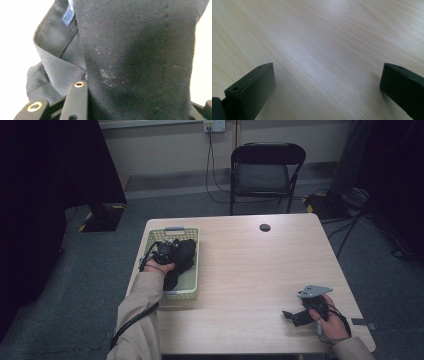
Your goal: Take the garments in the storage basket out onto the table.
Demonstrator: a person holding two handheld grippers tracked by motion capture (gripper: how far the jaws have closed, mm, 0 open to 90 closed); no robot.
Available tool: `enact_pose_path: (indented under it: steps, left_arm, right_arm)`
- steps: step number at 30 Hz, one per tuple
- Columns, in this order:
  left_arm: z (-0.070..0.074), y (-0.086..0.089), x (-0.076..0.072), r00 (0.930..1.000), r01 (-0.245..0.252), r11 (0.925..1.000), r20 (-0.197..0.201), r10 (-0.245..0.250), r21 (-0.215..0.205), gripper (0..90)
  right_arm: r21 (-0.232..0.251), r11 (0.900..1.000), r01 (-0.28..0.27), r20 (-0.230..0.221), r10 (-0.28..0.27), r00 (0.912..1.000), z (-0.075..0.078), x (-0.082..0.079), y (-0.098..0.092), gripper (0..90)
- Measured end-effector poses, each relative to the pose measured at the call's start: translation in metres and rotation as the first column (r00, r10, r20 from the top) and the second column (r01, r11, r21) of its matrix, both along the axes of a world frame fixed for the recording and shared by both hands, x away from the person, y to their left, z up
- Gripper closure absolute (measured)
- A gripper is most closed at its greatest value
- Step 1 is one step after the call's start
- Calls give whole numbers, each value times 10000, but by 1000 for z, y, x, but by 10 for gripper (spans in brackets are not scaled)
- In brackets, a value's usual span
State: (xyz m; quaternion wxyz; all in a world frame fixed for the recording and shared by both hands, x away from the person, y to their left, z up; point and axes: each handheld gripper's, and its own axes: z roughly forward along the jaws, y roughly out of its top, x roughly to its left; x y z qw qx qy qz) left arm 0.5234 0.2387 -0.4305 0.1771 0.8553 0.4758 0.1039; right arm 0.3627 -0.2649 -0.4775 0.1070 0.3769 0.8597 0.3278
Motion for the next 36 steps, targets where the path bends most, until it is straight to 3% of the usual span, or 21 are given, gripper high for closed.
enact_pose_path:
  steps: [9,14,19,36]
  left_arm:
    - [20,4,-4,9987,-96,9958,499,142,-911,639]
    - [31,4,-5,9969,-176,9944,750,255,-1040,640]
    - [41,3,-6,9948,-127,9890,985,275,-1472,641]
    - [73,-6,-8,9908,289,9749,1357,13,-2208,645]
  right_arm:
    - [1,10000,3,-1,-3,10000,0,0,0,0]
    - [0,10000,0,1,0,10000,0,0,0,0]
    - [0,10000,1,0,-1,10000,0,0,0,0]
    - [1,10000,1,0,-1,10000,0,0,0,0]
